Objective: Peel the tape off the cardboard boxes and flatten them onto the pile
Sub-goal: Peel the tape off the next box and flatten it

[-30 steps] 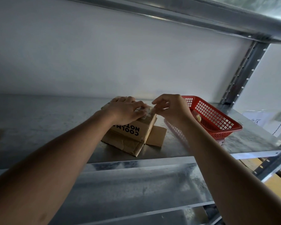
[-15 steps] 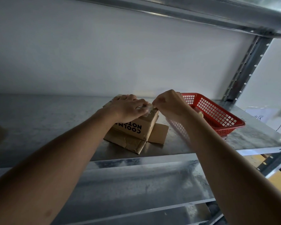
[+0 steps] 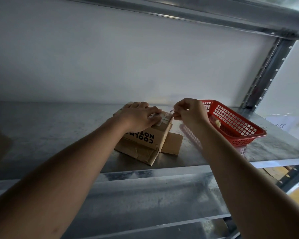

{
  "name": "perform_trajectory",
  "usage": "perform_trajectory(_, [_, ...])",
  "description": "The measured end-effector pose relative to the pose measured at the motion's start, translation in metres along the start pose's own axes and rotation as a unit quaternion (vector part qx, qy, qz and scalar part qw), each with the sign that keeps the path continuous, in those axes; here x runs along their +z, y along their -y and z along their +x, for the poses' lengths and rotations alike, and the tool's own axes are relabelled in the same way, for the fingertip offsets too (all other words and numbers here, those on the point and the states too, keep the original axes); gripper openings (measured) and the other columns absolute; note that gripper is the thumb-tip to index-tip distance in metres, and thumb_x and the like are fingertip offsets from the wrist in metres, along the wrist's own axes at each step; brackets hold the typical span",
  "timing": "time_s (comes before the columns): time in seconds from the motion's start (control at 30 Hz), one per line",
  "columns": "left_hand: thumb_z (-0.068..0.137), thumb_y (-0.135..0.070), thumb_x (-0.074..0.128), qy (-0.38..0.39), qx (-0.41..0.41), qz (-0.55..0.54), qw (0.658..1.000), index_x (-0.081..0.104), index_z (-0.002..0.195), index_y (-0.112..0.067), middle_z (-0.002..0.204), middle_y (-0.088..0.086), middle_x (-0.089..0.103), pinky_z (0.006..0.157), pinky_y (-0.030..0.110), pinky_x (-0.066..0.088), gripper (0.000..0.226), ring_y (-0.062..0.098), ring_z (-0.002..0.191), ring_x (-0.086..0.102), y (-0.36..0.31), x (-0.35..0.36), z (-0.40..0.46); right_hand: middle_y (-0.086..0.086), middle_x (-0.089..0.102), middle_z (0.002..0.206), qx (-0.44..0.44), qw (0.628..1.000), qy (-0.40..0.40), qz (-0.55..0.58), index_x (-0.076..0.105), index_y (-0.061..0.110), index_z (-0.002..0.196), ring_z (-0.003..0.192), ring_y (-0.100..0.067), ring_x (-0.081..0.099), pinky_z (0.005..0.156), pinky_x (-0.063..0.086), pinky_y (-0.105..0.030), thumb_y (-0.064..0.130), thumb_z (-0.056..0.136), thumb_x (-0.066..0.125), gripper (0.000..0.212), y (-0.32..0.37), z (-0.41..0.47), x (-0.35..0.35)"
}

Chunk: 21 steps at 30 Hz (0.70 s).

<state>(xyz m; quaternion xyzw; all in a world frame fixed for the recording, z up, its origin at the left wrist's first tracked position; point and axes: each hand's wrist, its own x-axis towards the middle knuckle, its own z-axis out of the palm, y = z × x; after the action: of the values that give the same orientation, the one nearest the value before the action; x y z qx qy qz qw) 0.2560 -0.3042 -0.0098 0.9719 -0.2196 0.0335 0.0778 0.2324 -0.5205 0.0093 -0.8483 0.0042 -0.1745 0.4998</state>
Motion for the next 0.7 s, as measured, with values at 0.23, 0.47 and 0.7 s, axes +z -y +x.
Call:
perform_trajectory(0.23, [0.100, -0.073, 0.019, 0.003, -0.002, -0.008, 1.000, 0.031, 0.153, -0.055, 0.165, -0.001, 0.029, 0.123, 0.051, 0.012, 0.057, 0.030, 0.154, 0.023, -0.003, -0.002, 0.000, -0.017, 0.078, 0.094, 0.104, 0.949, -0.075, 0.288, 0.074, 0.002, 0.096, 0.085, -0.024, 0.079, 0.071, 0.062, -0.025, -0.008, 0.093, 0.069, 0.012, -0.005, -0.003, 0.006])
perform_trajectory(0.47, [0.101, -0.072, 0.021, 0.005, 0.000, -0.014, 1.000, 0.032, 0.154, -0.053, 0.165, -0.003, 0.028, 0.123, 0.050, 0.013, 0.057, 0.029, 0.154, 0.022, -0.004, -0.003, -0.002, -0.017, 0.075, 0.111, 0.230, 0.842, -0.099, 0.478, 0.074, -0.001, 0.092, 0.096, -0.027, 0.076, 0.072, 0.062, -0.026, -0.012, 0.090, 0.069, 0.012, -0.007, -0.004, 0.011])
perform_trajectory(0.7, [0.095, -0.080, 0.022, 0.014, 0.027, -0.040, 0.999, 0.034, 0.148, -0.061, 0.164, -0.011, 0.030, 0.122, 0.049, 0.017, 0.058, 0.025, 0.153, 0.024, 0.009, -0.002, 0.004, -0.017, 0.076, 0.108, 0.236, 0.810, -0.098, 0.528, 0.075, -0.004, 0.102, 0.096, -0.023, 0.075, 0.088, 0.062, -0.029, -0.011, 0.090, 0.070, 0.016, -0.004, -0.006, 0.018])
